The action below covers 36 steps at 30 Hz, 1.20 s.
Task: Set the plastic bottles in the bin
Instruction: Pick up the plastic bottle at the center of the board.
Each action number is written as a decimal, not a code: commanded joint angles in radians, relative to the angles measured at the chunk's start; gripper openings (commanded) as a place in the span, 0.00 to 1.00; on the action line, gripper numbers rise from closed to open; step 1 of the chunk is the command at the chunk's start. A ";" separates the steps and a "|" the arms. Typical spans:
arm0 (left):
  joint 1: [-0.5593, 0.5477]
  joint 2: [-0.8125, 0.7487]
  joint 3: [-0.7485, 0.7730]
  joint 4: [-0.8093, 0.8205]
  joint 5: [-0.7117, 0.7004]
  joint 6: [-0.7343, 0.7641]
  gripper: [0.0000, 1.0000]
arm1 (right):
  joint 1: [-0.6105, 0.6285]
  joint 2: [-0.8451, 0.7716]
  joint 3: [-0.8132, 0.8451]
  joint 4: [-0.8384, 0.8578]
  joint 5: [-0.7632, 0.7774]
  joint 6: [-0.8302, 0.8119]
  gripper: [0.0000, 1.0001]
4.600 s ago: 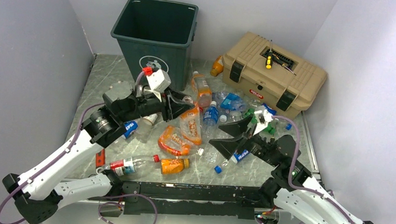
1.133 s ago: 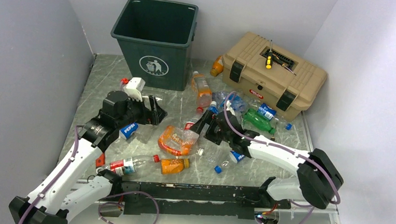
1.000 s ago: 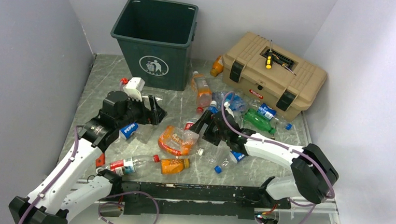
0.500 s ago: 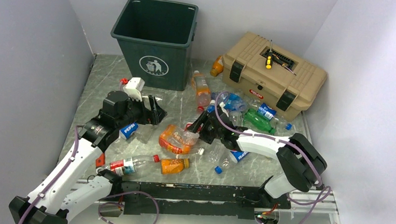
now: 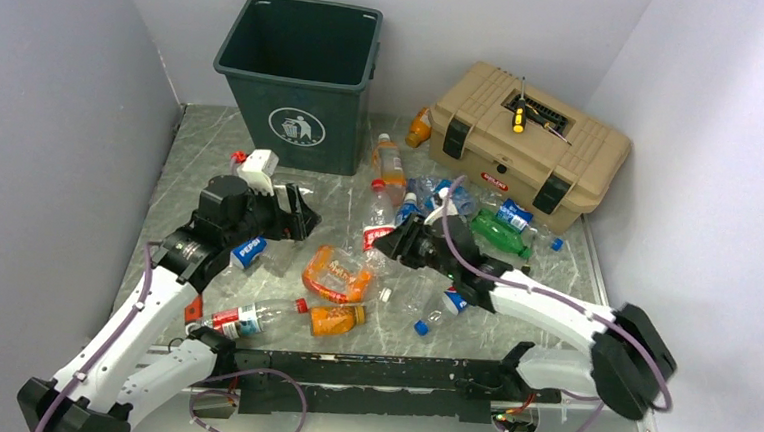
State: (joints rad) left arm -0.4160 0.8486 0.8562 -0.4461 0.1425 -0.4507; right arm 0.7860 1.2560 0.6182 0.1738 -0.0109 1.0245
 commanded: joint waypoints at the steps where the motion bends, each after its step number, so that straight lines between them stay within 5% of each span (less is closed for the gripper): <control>1: -0.004 -0.044 0.007 0.015 -0.043 -0.007 0.95 | 0.003 -0.211 -0.034 0.027 -0.029 -0.304 0.34; 9: -0.004 -0.134 -0.049 0.210 0.021 -0.021 0.99 | 0.132 -0.579 -0.132 -0.104 0.008 -0.730 0.33; 15: -0.004 -0.043 0.027 0.387 0.311 -0.111 0.99 | 0.296 -0.690 -0.229 0.004 0.176 -0.830 0.30; 26: -0.006 0.177 0.066 0.668 0.556 -0.322 0.95 | 0.471 -0.556 -0.310 0.443 0.412 -0.943 0.23; 36: -0.016 0.184 0.063 0.667 0.551 -0.323 0.88 | 0.524 -0.476 -0.294 0.514 0.478 -1.001 0.20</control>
State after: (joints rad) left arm -0.4225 1.0428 0.9054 0.1608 0.6609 -0.7567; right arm 1.2934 0.7593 0.3088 0.5900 0.4198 0.0631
